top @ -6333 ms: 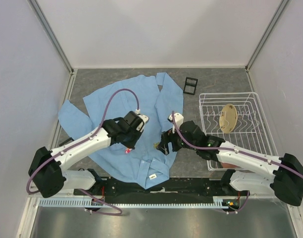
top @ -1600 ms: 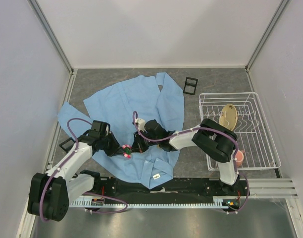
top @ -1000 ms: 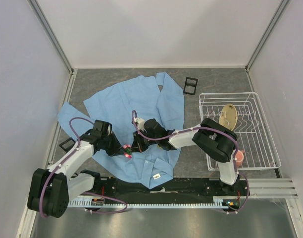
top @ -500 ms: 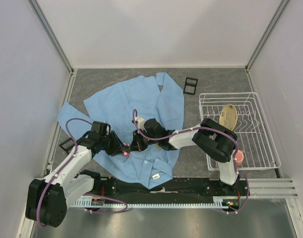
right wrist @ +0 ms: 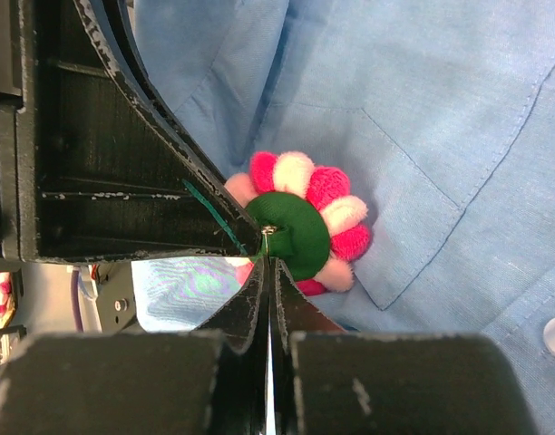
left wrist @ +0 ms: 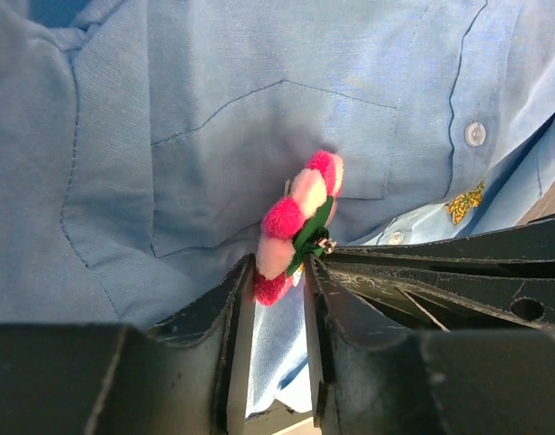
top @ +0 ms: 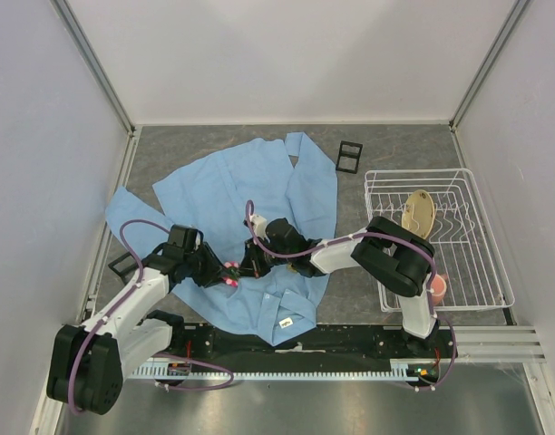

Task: Remove the brooch from the garment
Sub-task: Remove the brooch from the clothes.

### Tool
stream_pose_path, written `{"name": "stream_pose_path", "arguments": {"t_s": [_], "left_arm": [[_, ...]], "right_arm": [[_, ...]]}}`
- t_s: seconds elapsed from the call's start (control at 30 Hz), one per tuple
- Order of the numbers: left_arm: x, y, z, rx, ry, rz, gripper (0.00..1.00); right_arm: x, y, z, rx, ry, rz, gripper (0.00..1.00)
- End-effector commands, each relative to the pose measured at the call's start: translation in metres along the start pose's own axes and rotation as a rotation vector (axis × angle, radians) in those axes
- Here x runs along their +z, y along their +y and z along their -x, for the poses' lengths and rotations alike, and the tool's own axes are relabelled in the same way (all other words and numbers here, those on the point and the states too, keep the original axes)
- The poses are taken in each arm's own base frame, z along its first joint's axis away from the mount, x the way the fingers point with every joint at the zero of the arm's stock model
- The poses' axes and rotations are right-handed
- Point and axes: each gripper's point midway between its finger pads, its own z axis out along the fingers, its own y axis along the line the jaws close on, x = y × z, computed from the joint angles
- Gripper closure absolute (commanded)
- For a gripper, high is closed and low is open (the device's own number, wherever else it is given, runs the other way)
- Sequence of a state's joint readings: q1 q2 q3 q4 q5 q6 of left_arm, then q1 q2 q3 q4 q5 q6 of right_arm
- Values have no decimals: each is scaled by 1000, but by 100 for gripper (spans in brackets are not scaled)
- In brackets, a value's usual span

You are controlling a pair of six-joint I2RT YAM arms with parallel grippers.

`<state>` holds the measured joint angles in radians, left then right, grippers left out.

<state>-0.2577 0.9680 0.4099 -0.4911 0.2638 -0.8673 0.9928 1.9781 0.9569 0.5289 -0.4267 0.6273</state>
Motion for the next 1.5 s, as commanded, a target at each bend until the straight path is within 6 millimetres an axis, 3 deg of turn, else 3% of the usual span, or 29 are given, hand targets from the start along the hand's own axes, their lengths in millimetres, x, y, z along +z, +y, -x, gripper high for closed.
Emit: {"name": "stream_pose_path", "arguments": {"t_s": [0.0,0.13,0.33,0.5,0.6,0.63,0.67,0.73,0.83,0.97,1.07,1.23,1.37,1.47], "left_arm": [[1,-6,9,-11,-54,-24,62],[0,-8,9,-10,-58,-45,58],[2,-12,6,-15,-47,-71,62],[2,-13,3,-21,-42,-101,58],[4,-14,4,-31,-59,-123,72],[5,-14,3,-33,-56,-123,85],[5,-13,3,-34,-57,-119,91],[7,-9,2,-33,-46,-98,97],[7,-6,1,-23,-44,-83,98],[5,-6,2,-11,-55,-84,98],[4,-5,2,1,-56,-81,98],[2,-5,3,15,-63,-85,98],[3,-5,2,22,-58,-85,98],[3,-5,1,25,-56,-87,98]], "right_arm": [[2,20,7,-9,-28,92,100],[3,21,7,2,-33,109,100],[3,23,7,2,-32,114,100],[3,20,4,9,-24,104,100],[5,16,4,6,-21,89,100],[5,14,3,10,-11,73,100],[5,11,3,8,-7,56,100],[3,8,5,-10,-3,22,97],[-1,10,10,-22,-5,2,91],[-5,14,16,-3,-12,4,72],[-8,18,22,15,-23,11,68],[-7,15,23,20,-17,14,73],[-5,15,22,28,-16,25,91],[-3,15,23,26,-18,24,96]]}}
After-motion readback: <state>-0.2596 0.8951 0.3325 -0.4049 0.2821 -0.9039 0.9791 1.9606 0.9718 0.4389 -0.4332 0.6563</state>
